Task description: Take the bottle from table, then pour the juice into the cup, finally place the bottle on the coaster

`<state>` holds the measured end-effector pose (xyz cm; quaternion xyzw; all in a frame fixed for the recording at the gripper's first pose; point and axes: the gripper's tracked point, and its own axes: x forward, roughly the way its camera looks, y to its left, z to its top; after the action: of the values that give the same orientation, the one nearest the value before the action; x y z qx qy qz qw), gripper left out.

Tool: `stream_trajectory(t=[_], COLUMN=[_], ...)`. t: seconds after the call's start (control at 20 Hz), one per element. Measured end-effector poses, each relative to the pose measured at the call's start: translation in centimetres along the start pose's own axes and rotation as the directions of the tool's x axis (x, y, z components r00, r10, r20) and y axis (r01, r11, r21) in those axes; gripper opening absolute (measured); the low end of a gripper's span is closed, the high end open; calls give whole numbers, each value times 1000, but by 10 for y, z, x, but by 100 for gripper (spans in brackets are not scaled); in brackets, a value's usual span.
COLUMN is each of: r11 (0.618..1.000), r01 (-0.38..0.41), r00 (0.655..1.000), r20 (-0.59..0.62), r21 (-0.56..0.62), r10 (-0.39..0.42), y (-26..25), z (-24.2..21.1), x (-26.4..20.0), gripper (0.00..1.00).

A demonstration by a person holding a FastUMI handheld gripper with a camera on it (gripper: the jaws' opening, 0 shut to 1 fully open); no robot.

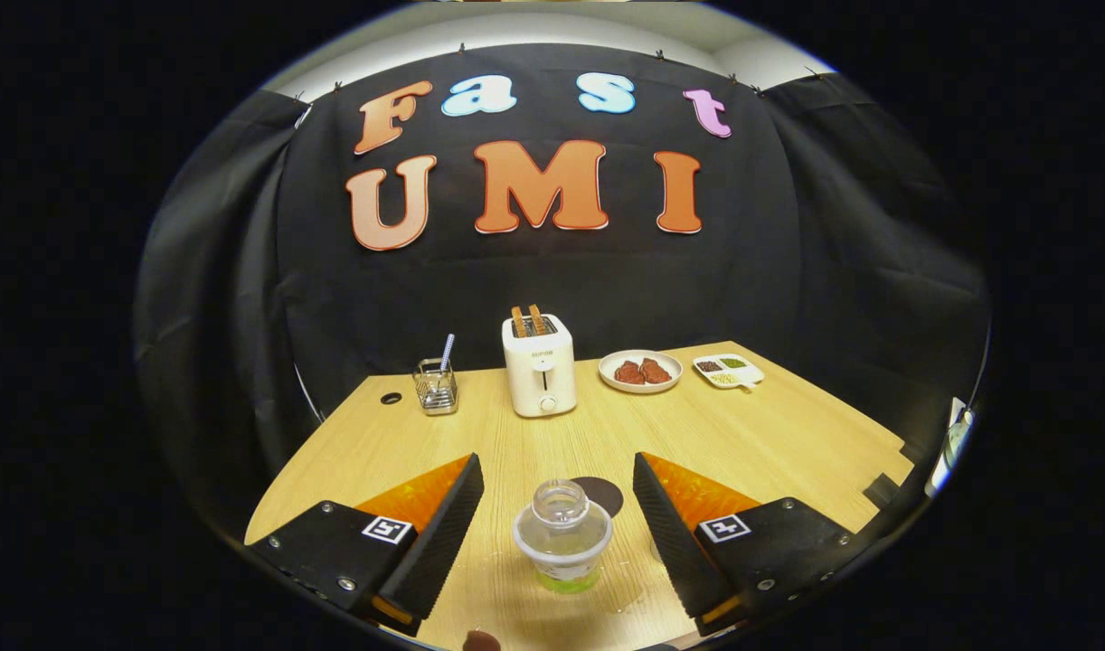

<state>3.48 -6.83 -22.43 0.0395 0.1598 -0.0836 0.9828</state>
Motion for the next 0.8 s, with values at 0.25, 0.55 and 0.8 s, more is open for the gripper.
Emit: stream_trajectory(t=[0.25,0.55,0.8], r11=[1000,1000,1000], r01=[13,12,12], r00=[999,998,995], r20=[-34,-55,-102], r21=[-8,-2,-24], r10=[-13,-12,-14], y=[-5,-6,-8], z=[-26,-60,-92], x=[12,23,31], gripper=[99,99,100])
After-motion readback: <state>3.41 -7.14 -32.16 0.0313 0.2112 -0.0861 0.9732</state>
